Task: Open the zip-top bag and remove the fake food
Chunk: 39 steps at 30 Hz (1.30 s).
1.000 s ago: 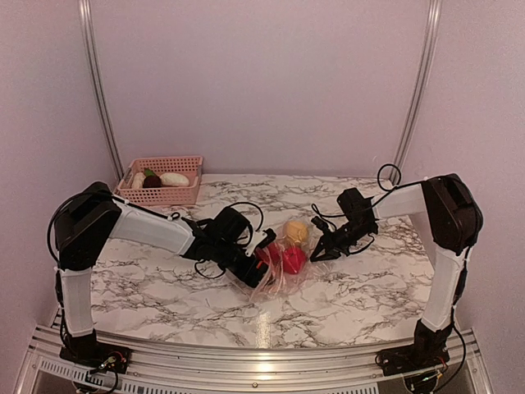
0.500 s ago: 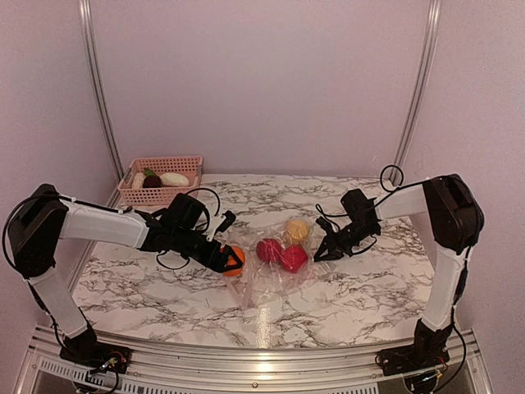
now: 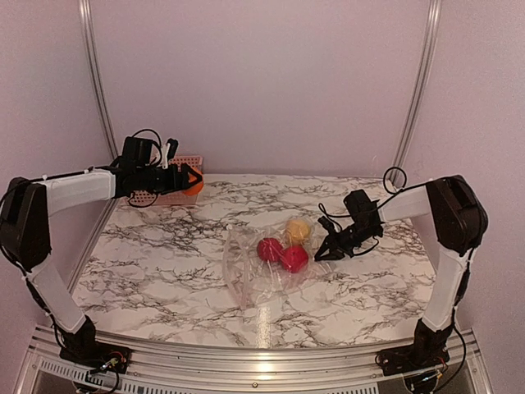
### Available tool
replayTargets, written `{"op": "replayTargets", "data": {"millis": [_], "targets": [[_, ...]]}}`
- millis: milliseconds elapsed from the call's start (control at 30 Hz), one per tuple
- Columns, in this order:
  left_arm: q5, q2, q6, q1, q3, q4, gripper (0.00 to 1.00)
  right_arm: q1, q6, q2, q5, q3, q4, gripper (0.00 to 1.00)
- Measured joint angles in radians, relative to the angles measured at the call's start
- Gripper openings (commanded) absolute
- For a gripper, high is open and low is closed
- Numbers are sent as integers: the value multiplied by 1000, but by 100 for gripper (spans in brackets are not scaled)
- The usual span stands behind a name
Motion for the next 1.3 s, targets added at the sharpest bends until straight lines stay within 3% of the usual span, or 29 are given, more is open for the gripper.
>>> {"op": "replayTargets", "data": {"millis": [300, 633, 967, 1300], "targets": [[-134, 292, -71, 143, 458, -79, 68, -1, 26, -55, -8, -33, 25, 0], [-229, 617, -83, 180, 788, -161, 73, -1, 59, -77, -8, -45, 35, 0], [-230, 773, -125, 179, 901, -161, 98, 1, 72, -100, -11, -45, 27, 0], [-203, 727, -105, 179, 849, -172, 99, 22, 79, -119, -40, -45, 43, 0]]}}
